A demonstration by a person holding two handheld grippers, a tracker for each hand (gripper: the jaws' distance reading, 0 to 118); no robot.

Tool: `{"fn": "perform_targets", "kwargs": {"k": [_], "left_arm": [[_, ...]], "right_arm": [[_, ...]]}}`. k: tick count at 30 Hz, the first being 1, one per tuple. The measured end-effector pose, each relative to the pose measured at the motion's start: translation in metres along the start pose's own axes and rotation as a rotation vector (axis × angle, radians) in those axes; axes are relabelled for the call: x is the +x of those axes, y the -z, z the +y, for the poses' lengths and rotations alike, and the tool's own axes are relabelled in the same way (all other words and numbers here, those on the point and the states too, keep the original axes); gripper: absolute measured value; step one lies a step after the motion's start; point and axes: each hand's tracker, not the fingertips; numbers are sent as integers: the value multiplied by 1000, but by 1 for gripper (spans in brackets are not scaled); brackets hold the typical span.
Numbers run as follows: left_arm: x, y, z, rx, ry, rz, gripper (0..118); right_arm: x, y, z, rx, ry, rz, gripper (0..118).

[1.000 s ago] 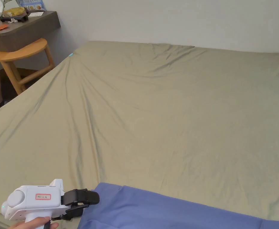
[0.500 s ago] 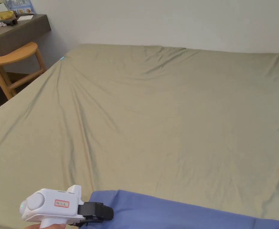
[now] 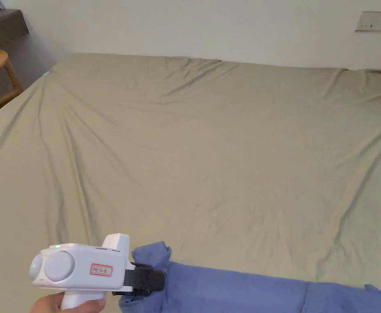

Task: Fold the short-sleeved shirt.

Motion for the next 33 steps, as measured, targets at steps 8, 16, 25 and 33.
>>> {"fn": "perform_targets", "kwargs": {"k": [8, 16, 25, 33], "left_arm": [[68, 128, -20, -109, 110, 55, 33], [63, 113, -23, -9, 8, -47, 107], [34, 49, -42, 334, 196, 245, 1], [81, 129, -92, 191, 528, 358, 1]], "right_arm": [[13, -6, -1, -16, 17, -10, 0], [17, -11, 0, -10, 14, -18, 0], [16, -9, 0, -10, 36, 0, 0], [21, -12, 0, -9, 50, -15, 0]]}}
